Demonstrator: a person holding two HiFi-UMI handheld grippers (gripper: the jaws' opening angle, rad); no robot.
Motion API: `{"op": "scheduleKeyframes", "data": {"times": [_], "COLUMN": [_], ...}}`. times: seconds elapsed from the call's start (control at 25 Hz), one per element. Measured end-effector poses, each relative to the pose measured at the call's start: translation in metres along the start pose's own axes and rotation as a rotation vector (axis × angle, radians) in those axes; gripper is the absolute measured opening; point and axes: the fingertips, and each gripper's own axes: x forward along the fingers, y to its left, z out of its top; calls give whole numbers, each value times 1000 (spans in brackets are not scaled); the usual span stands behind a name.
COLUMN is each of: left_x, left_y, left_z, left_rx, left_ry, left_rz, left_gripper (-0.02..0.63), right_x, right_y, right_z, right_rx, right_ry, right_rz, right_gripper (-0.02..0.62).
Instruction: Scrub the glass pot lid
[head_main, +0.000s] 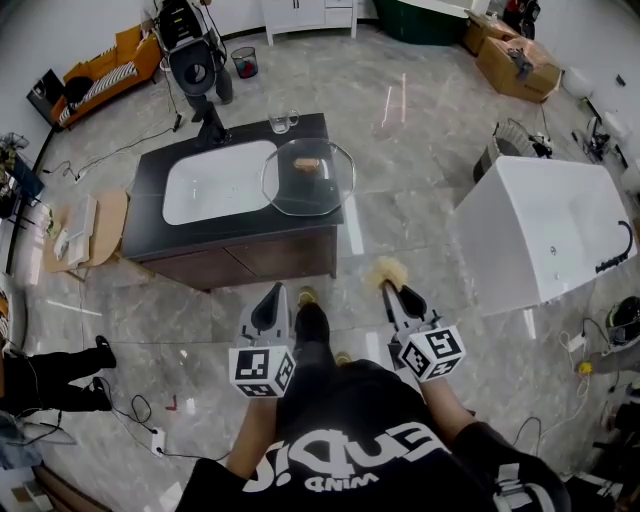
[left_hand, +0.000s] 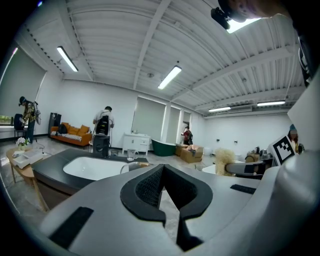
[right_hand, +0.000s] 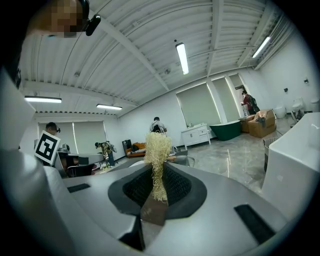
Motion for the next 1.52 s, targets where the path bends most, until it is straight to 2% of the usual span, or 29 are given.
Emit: {"op": "scheduleKeyframes", "data": {"times": [0.48, 1.0, 1.28, 1.52], "left_x": [75, 183, 242, 284], "left_y": [36, 98, 128, 143], "left_z": [12, 42, 67, 83], "left_rx": [-4, -3, 17, 9], "left_ry": [10, 40, 51, 51], "left_rz": [-19, -63, -157, -295], "left_gripper": [13, 14, 14, 14], "right_x": [70, 183, 243, 284], "right_y": [-30, -61, -71, -81], "right_z": [14, 42, 69, 86], "right_rx": [0, 12, 19, 12], "right_ry": [18, 50, 32, 3], "right_rz": [-17, -36, -80, -134], "right_gripper": [46, 46, 46, 46]}}
